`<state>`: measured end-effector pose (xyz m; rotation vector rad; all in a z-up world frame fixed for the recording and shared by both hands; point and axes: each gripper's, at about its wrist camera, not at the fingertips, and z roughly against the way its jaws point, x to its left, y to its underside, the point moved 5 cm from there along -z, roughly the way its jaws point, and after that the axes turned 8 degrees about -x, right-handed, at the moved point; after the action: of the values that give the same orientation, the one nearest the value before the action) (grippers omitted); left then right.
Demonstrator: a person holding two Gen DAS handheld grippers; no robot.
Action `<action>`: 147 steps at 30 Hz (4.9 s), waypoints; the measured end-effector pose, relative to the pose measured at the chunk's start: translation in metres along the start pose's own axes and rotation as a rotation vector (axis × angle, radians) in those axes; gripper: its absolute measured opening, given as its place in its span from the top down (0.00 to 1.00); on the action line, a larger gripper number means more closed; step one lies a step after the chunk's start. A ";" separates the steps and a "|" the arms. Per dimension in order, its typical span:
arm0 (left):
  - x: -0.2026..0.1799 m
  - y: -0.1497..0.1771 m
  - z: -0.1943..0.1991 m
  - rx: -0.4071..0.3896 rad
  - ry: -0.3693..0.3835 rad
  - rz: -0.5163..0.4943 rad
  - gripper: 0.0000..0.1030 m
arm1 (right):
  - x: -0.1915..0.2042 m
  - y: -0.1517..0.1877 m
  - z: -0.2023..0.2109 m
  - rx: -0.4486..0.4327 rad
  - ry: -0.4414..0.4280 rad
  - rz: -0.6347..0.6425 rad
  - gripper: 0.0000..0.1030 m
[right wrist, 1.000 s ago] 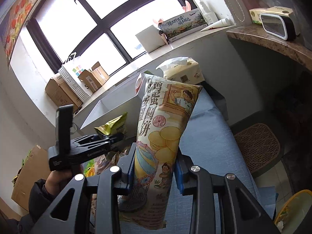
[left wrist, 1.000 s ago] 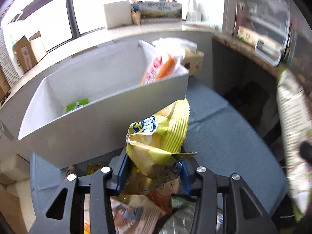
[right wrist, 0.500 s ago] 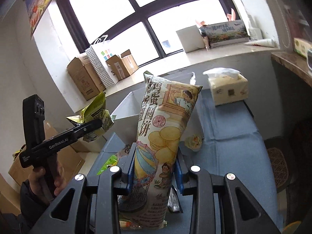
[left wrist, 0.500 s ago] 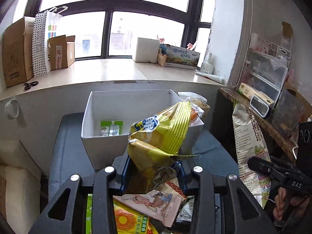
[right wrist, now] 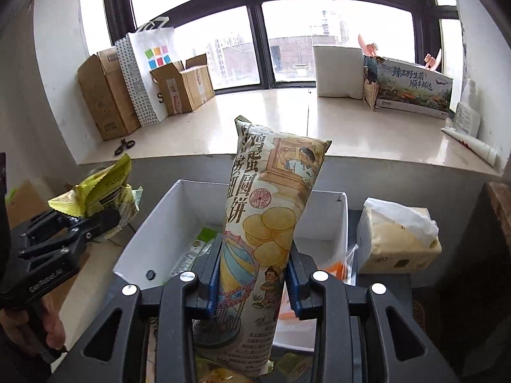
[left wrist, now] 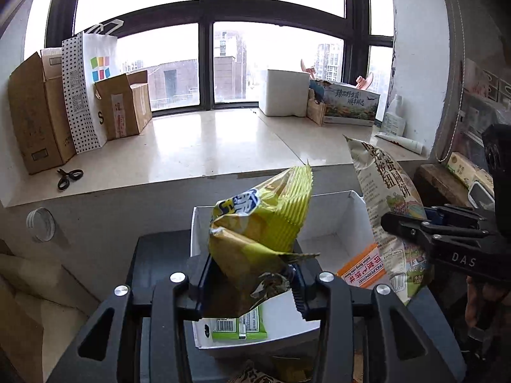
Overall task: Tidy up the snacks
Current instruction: 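Lower both chip bags into the white box and open both grippers, then move the right gripper down to the jelly cup on the table, then close the right gripper around the jelly cup, then carry the jelly cup to the box with the right gripper while the left grasps the pink-and-white packet, then drop the jelly cup and pink packet into the box, opening both grippers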
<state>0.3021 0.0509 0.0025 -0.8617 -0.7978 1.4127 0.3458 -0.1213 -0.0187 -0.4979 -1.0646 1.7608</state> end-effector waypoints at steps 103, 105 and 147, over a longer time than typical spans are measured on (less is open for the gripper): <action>-0.019 0.207 -0.009 0.494 -0.293 0.408 0.01 | 0.004 0.213 0.126 -0.112 -0.024 -0.081 0.52; -0.018 0.208 -0.008 0.497 -0.327 0.414 0.05 | 0.005 0.213 0.127 -0.116 -0.035 -0.080 0.52; -0.023 -0.018 -0.006 0.009 0.093 0.014 0.44 | -0.001 0.015 0.023 -0.121 -0.095 -0.099 0.52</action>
<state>0.3159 0.0279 0.0158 -0.9208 -0.7158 1.3778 0.3214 -0.1344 -0.0193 -0.4319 -1.2473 1.6535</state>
